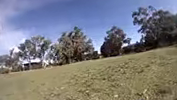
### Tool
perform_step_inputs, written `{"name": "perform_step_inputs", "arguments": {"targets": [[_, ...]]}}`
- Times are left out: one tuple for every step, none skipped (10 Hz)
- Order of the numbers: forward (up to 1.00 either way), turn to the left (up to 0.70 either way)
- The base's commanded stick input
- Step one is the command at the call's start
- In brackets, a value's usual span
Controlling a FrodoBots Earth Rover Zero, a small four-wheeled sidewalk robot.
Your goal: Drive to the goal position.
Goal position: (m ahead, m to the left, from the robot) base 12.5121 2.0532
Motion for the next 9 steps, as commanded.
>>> {"name": "perform_step_inputs", "arguments": {"targets": [[0.70,0.00],[0.70,0.00],[0.70,0.00],[0.70,0.00],[0.70,0.00],[0.70,0.00],[0.70,0.00],[0.70,0.00],[0.70,0.00]]}}
